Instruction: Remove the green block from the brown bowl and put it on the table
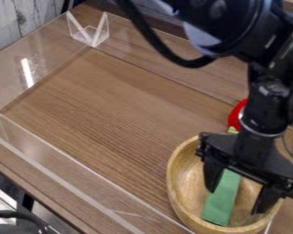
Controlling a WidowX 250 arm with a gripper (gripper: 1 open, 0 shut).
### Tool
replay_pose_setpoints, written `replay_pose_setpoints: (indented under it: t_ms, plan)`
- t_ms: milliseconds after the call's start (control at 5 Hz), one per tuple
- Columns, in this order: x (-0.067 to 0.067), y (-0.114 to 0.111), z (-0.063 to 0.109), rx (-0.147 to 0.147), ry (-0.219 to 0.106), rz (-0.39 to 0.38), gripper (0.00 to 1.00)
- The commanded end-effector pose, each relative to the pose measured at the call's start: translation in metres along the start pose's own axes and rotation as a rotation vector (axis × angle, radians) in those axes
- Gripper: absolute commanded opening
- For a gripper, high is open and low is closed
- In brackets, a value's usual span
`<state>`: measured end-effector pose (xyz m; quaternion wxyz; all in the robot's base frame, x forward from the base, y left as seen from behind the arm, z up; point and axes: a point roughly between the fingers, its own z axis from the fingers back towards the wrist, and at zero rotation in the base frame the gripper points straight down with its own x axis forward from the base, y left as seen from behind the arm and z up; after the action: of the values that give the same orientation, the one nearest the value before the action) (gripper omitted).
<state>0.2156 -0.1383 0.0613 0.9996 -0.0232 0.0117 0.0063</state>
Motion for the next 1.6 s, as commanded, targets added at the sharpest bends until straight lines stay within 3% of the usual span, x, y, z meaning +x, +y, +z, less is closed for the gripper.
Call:
replay_pose_setpoints:
  t_ms: [0, 200, 600, 1000, 1200, 1400]
  plan:
    - [0.013, 0.003, 0.01, -0.015, -0.039, -0.021, 1.0]
    - [0.011, 0.009, 0.01, -0.012, -0.041, 0.024, 1.0]
    - [0.003, 0.015, 0.021, -0.002, -0.018, -0.032, 1.0]
    - [-0.003, 0.008, 0.009, 0.007, 0.014, -0.206, 1.0]
    - [0.002, 0.014, -0.004, 0.006, 0.02, -0.162, 1.0]
    - [0.008, 0.021, -0.012, 0.008, 0.019, -0.122, 0.0]
